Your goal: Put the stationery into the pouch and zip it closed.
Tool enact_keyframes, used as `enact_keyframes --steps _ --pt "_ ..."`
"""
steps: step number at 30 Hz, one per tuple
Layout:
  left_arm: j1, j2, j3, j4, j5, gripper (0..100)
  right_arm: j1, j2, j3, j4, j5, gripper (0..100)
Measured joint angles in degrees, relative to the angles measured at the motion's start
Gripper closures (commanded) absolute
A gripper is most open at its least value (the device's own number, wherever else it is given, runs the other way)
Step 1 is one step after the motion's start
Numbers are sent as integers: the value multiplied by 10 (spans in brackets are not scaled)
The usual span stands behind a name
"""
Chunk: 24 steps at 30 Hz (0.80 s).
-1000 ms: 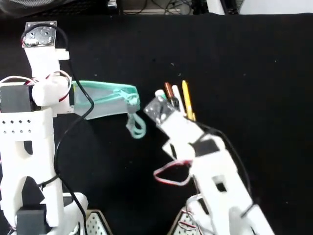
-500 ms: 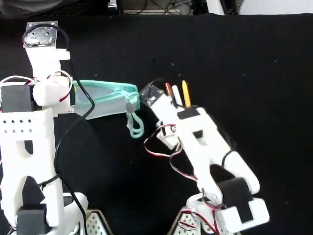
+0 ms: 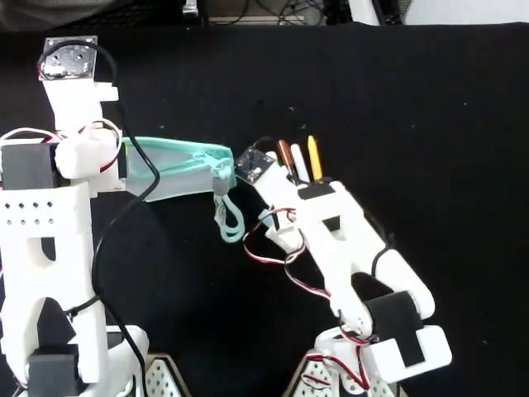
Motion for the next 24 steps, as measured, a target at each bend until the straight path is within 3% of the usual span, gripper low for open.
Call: enact_keyframes --steps 8,15,24 --pt "0 0 0 0 -1 970 0 -169 164 5 0 976" --pt "0 0 0 0 -1 970 0 -373 260 109 2 730" --pt "0 0 0 0 -1 970 0 -412 248 126 2 749"
